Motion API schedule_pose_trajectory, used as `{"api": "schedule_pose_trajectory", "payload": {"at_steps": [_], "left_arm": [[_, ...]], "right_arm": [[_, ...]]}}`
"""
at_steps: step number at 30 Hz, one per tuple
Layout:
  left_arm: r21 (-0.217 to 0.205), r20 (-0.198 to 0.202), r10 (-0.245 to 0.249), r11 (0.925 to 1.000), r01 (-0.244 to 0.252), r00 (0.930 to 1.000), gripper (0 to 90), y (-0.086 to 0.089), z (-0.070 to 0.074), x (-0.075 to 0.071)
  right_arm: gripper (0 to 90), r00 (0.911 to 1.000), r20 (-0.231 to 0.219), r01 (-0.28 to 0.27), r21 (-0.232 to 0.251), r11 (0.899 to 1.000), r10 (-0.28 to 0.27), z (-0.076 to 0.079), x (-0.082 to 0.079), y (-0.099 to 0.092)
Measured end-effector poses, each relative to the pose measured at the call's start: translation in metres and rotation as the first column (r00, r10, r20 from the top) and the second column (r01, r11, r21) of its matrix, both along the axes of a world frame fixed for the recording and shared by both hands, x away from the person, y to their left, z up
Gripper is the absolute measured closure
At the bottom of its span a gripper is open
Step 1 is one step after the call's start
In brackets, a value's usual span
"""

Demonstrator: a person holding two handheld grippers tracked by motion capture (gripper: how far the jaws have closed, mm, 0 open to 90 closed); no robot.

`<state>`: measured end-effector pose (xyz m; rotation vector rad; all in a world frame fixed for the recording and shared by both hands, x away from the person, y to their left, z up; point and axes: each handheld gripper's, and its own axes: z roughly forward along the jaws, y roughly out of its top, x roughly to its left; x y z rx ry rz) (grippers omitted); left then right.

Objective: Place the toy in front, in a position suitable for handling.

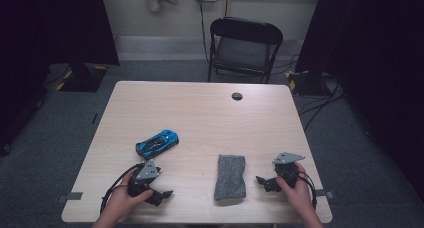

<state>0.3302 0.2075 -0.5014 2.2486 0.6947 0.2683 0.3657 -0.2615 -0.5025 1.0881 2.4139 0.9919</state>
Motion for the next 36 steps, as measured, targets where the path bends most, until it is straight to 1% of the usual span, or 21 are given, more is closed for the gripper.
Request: {"api": "schedule_pose_trajectory", "payload": {"at_steps": [3,10,11,13,15,16,17,18,19,20,23,24,25,26,27,28,29,31,33,35,36], "left_arm": [[0.0,0.0,0.0,1.0,0.0,1.0,4.9,0.0,0.0,0.0],[0.002,0.0,0.019,0.9998,-0.019,0.9998,4.9,0.001,0.0,-0.001],[-0.008,-0.008,0.034,0.9994,-0.034,0.9994,4.9,0.001,0.001,-0.001],[-0.009,-0.013,0.043,0.999,-0.043,0.999,5.2,0.001,0.001,-0.001],[-0.002,-0.021,0.045,0.999,-0.045,0.9988,10.1,0.001,0.003,-0.001],[0.0,-0.027,0.057,0.9984,-0.057,0.998,10.1,0.002,0.005,-0.001],[-0.008,-0.041,0.078,0.9969,-0.078,0.9961,16.1,0.003,0.007,0.0],[-0.015,-0.061,0.089,0.9958,-0.09,0.9942,17.5,0.004,0.007,0.001],[-0.019,-0.082,0.099,0.9947,-0.101,0.9917,15.6,0.005,0.009,0.001],[-0.018,-0.083,0.104,0.9942,-0.106,0.9911,15.9,0.006,0.01,0.002],[0.009,-0.081,0.116,0.9932,-0.116,0.9899,15.8,0.009,0.016,0.006],[0.01,-0.085,0.124,0.9923,-0.124,0.9886,15.8,0.01,0.017,0.007],[0.002,-0.098,0.142,0.9897,-0.143,0.985,15.8,0.011,0.019,0.009],[-0.008,-0.102,0.15,0.9884,-0.152,0.9834,15.8,0.013,0.021,0.011],[-0.009,-0.104,0.154,0.9877,-0.156,0.9825,15.8,0.016,0.024,0.014],[-0.009,-0.104,0.154,0.9877,-0.156,0.9825,15.8,0.016,0.024,0.014],[0.001,-0.1,0.155,0.9878,-0.155,0.9829,15.8,0.017,0.026,0.016],[0.006,-0.089,0.16,0.987,-0.16,0.983,15.8,0.019,0.032,0.021],[0.0,-0.085,0.167,0.9859,-0.167,0.9824,15.8,0.021,0.037,0.024],[-0.013,-0.099,0.182,0.9828,-0.184,0.9782,15.8,0.022,0.042,0.028],[-0.011,-0.098,0.185,0.9824,-0.187,0.9779,15.8,0.023,0.045,0.03]], "right_arm": [[0.0,1.0,0.0,-0.004,0.001,1.0,0.004,0.0,0.0,0.0],[0.0,0.9999,-0.001,-0.011,0.0,1.0,0.011,0.0,0.001,-0.001],[0.0,0.9998,-0.001,-0.018,0.001,1.0,0.018,0.0,0.001,-0.001],[0.0,0.9998,-0.001,-0.019,0.001,1.0,0.019,0.0,0.001,-0.001],[0.0,0.9998,-0.001,-0.02,0.002,1.0,0.02,0.0,0.001,-0.001],[0.0,0.9998,-0.001,-0.02,0.002,1.0,0.02,0.0,0.002,-0.001],[0.0,0.9998,-0.001,-0.021,0.002,1.0,0.021,0.0,0.002,-0.001],[0.0,0.9998,-0.001,-0.021,0.002,1.0,0.021,0.0,0.002,-0.001],[0.0,0.9998,-0.001,-0.022,0.002,1.0,0.022,0.0,0.002,-0.001],[0.0,0.9998,-0.001,-0.022,0.002,1.0,0.022,0.0,0.002,-0.001],[0.0,0.9997,-0.001,-0.023,0.002,1.0,0.023,0.0,0.002,-0.001],[0.0,0.9997,-0.001,-0.024,0.002,1.0,0.024,0.0,0.002,-0.001],[0.0,0.9997,-0.001,-0.025,0.002,1.0,0.025,0.0,0.002,-0.001],[0.0,0.9997,-0.002,-0.025,0.002,1.0,0.025,0.0,0.002,-0.001],[0.0,0.9997,-0.001,-0.025,0.002,1.0,0.025,0.0,0.002,-0.001],[0.0,0.9997,-0.001,-0.025,0.002,1.0,0.025,0.0,0.002,-0.001],[0.0,0.9997,-0.001,-0.026,0.002,1.0,0.026,0.0,0.002,-0.001],[0.0,0.9997,-0.001,-0.025,0.002,1.0,0.025,0.0,0.002,-0.001],[0.0,0.9997,-0.001,-0.026,0.002,1.0,0.026,0.0,0.002,-0.001],[0.0,0.9996,-0.001,-0.028,0.002,1.0,0.028,0.0,0.002,-0.002],[0.0,0.9996,-0.002,-0.028,0.002,1.0,0.028,0.0,0.002,-0.002]]}}
